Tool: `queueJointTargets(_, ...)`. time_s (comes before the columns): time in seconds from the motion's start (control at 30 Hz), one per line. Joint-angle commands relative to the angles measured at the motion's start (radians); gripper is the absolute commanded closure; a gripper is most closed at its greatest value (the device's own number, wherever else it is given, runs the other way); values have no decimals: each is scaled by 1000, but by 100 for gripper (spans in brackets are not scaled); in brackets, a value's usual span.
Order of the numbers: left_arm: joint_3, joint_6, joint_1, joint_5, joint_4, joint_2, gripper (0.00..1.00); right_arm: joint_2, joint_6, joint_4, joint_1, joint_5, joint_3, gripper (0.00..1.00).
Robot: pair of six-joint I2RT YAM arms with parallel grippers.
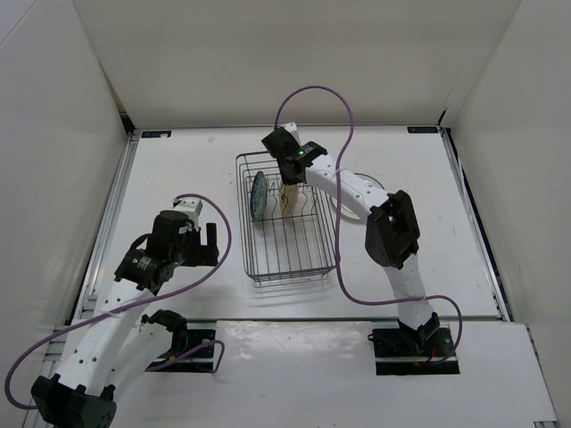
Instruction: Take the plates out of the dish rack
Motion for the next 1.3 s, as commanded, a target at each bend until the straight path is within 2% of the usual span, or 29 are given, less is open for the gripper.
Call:
queueJointTargets(0.0, 6, 0, -4, 16, 11, -11, 1, 19, 27, -11, -2, 89, 68, 92)
queueJointTargets(0.2, 6, 0, -4, 16, 11, -5, 1, -6, 26, -11, -2, 151, 149, 98)
queueJointTargets(0.4, 8, 0, -2, 15, 11, 0, 1, -98, 13, -2, -4, 262, 129, 100)
queueJointTargets(0.5, 4, 1, -2, 15, 10, -3, 1, -168, 1, 14, -5, 334, 72, 100)
queueJointTargets(0.53, 6, 0, -2, 16, 11, -3, 1, -238, -5, 17, -7, 357, 37, 100)
queueJointTargets(0.6, 4, 0, -4, 16, 10, -5, 1, -294, -14, 58, -15, 365, -58, 100)
queueJointTargets(0.7, 6, 0, -2, 15, 8, -6, 1, -469, -34, 121, -33, 355, -171, 100)
queueJointTargets(0.77, 8, -2, -4, 12, 7, -8, 1, -546, -24, 124, -51, 349, -205, 100)
queueJointTargets(0.9, 6, -2, -2, 5, 7, -12, 1, -759, 32, 115, -88, 335, -391, 100)
queueJointTargets(1.0, 6, -3, -4, 5, 7, -18, 1, -961, 136, 104, -125, 338, -642, 100)
queueJointTargets(1.03, 6, -5, -4, 5, 5, -19, 1, -1003, 160, 104, -133, 335, -817, 100)
queueJointTargets(1.07, 8, -3, -4, 7, 7, -19, 1, -1134, 237, 107, -160, 321, -877, 100)
queueJointTargets(1.1, 4, -5, -2, 10, 5, -19, 1, -1173, 256, 115, -168, 318, -933, 100)
queueJointTargets(1.13, 4, -6, -2, 10, 7, -19, 1, -1249, 300, 98, -176, 318, -1074, 100)
queueJointTargets(1.27, 8, -8, -2, 25, 8, -12, 1, -1428, 440, 28, -228, 318, -1282, 100)
